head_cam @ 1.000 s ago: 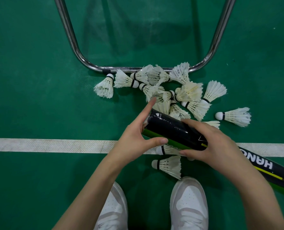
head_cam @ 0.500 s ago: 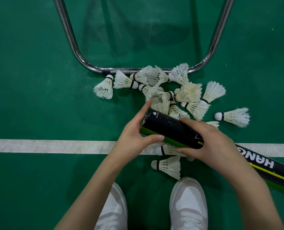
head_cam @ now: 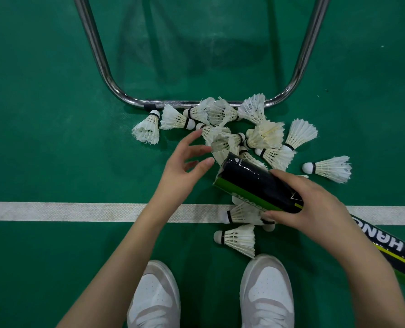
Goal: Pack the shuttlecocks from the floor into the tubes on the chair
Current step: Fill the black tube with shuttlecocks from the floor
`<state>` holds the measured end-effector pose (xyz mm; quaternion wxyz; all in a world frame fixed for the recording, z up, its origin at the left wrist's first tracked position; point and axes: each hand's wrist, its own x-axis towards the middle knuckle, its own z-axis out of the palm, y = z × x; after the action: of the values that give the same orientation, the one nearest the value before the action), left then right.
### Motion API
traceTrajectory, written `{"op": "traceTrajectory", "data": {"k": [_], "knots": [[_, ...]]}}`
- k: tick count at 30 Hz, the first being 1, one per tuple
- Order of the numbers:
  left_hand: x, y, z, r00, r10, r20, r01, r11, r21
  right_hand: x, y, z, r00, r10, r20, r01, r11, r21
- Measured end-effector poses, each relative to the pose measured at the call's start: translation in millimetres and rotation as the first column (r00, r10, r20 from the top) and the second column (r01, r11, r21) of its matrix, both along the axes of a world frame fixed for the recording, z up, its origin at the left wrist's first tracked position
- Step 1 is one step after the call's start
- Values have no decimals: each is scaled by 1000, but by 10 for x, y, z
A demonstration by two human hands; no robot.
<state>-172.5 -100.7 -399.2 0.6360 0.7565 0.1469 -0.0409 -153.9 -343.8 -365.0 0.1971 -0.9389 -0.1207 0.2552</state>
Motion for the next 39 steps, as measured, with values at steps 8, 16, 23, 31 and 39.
{"op": "traceTrajectory", "data": {"k": [8, 16, 23, 31, 39], "knots": [[226, -120, -278, 979, -193, -63, 202, 953, 226, -19, -64, -13, 1000, -20, 8, 20, 1000, 16], [203, -159, -308, 984, -151, -92, 169, 957, 237, -12, -79, -60, 1000, -27, -12, 27, 1000, 6], [113, -195, -315, 990, -114, -78, 126, 976, 175, -23, -97, -71, 999, -31, -15, 31, 1000, 4], [-9, -91, -245, 998, 36, -50, -31, 996, 89, -23, -82, -81, 999, -24, -22, 24, 1000, -8], [-127, 226, -48, 975, 221, -1, -221, 974, -44, -23, -53, -75, 1000, -3, -20, 2, 1000, -15]]}}
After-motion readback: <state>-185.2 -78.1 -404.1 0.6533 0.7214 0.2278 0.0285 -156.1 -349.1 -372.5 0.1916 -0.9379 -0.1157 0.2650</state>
